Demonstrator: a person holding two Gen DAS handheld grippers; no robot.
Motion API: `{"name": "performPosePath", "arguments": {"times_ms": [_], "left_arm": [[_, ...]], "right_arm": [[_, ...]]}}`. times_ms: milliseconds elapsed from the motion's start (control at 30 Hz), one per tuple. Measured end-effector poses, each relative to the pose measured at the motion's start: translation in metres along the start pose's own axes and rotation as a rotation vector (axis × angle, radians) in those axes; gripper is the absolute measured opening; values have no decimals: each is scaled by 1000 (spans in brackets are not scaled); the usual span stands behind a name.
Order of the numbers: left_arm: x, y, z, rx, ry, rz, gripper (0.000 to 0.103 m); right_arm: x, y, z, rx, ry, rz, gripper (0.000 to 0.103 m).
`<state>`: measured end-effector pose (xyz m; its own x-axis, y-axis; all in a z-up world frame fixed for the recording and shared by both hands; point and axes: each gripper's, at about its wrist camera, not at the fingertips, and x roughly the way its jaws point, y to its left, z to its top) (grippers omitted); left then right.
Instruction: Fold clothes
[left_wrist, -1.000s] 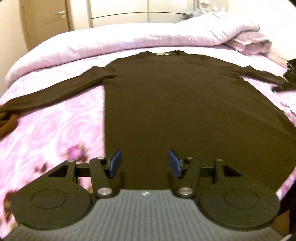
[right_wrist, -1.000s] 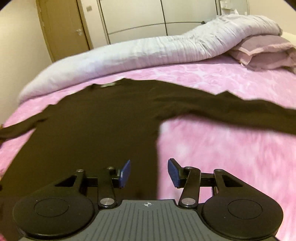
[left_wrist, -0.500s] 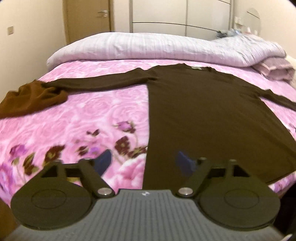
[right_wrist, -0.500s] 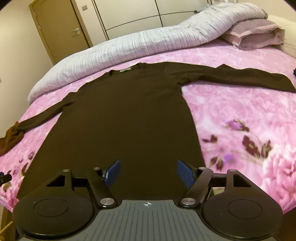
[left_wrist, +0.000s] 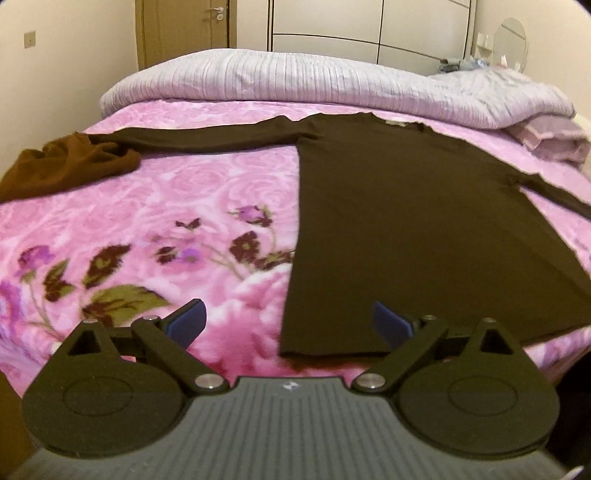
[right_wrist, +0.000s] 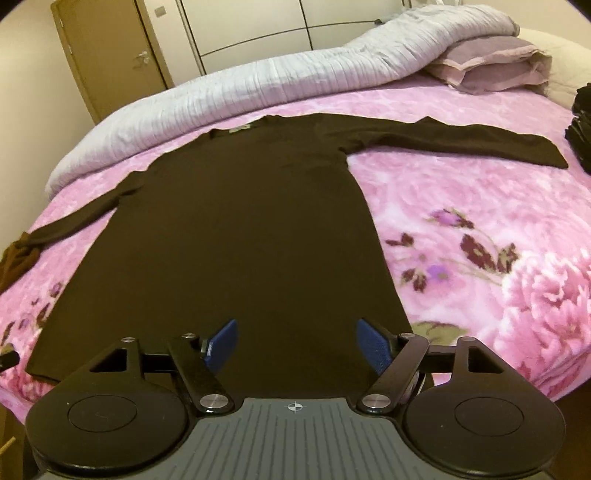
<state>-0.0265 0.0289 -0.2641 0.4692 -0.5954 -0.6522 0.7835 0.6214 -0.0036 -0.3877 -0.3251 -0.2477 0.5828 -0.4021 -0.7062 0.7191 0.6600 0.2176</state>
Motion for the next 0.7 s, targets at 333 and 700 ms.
{"name": "performPosePath", "arguments": {"times_ms": [333, 700], "left_arm": [[4, -8, 3, 12, 6, -13, 95], [9, 3, 11, -6, -5, -18, 95]], "right_arm": [[1, 13, 4, -64, -10, -52, 75], [6, 24, 2, -160, -6, -79, 76]]}}
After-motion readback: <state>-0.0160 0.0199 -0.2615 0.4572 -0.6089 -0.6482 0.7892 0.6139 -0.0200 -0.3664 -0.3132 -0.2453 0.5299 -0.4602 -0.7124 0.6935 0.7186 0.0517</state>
